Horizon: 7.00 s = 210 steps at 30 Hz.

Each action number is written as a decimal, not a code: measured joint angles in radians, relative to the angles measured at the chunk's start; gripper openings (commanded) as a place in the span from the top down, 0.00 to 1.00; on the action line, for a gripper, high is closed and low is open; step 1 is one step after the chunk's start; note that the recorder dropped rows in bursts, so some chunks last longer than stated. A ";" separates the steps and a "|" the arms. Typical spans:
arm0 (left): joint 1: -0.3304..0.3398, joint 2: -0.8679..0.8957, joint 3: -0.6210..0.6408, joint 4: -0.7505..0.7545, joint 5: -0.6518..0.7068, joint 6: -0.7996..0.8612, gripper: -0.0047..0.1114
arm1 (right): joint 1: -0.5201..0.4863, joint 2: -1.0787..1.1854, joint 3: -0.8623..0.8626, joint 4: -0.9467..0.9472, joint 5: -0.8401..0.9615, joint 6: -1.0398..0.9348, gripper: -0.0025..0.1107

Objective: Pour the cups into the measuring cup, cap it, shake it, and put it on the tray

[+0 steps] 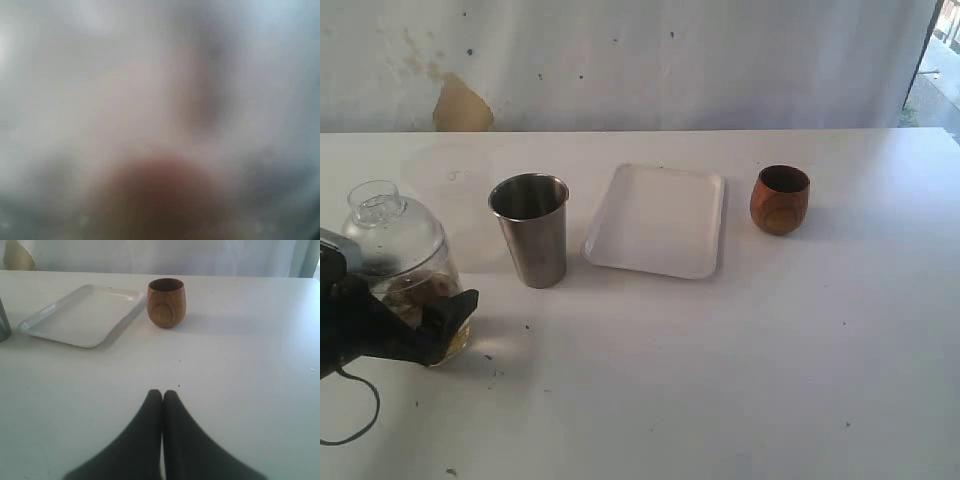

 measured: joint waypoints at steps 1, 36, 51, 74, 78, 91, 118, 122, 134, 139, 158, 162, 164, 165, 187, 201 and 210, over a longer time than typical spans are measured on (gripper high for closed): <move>0.000 0.000 0.000 0.000 -0.005 0.001 0.06 | 0.000 0.000 0.000 0.000 0.000 0.000 0.98; 0.001 -0.299 -0.001 0.209 -0.005 -0.314 0.96 | 0.000 0.000 0.000 0.000 0.000 0.002 0.98; -0.145 -0.499 -0.314 0.254 0.709 -0.401 0.96 | 0.000 0.000 0.000 0.000 0.000 0.002 0.98; -0.141 -0.570 -0.307 0.034 0.849 -0.287 0.96 | 0.000 0.000 0.000 0.000 0.001 0.013 0.98; -0.188 -0.567 -0.300 -0.049 0.804 -0.146 0.96 | 0.000 0.000 0.000 0.000 0.001 0.013 0.98; -0.141 -0.593 -0.303 -0.009 0.844 -0.223 0.96 | 0.000 0.000 0.000 0.004 0.001 0.015 0.98; -0.136 -0.743 -0.331 0.031 0.932 -0.193 0.96 | 0.000 0.000 0.000 0.004 0.002 0.015 0.98; -0.120 -0.736 -0.334 0.000 0.971 -0.200 0.96 | 0.000 0.000 0.000 0.004 0.002 0.015 0.98; -0.163 -0.732 -0.291 0.020 0.920 -0.194 0.96 | 0.000 0.000 0.000 0.004 0.002 0.015 0.98; -0.087 -0.714 -0.322 -0.097 0.942 -0.179 0.96 | 0.000 0.000 0.000 0.004 0.003 0.015 0.98; -0.062 -0.717 -0.339 -0.031 0.954 -0.194 0.96 | 0.000 0.000 0.000 0.006 0.005 0.015 0.98; -0.038 -0.716 -0.345 -0.042 0.976 -0.184 0.96 | -0.002 0.000 0.000 0.004 0.005 0.015 0.98; -0.037 -0.725 -0.343 -0.047 0.987 -0.182 0.96 | -0.003 0.000 0.000 0.006 0.005 0.015 0.98; -0.026 -0.719 -0.347 -0.063 0.981 -0.185 0.96 | -0.003 0.000 0.000 0.006 0.005 0.015 0.98; 0.187 -0.361 -0.438 0.023 0.838 0.446 0.96 | -0.004 0.000 0.000 0.004 0.005 0.015 0.98; 0.189 -0.075 -0.729 -0.039 0.916 0.785 0.96 | -0.004 0.000 0.000 0.004 0.005 0.015 0.98; 0.189 -0.014 -0.753 -0.044 0.904 1.068 0.96 | -0.004 0.000 0.000 0.004 0.005 0.015 0.98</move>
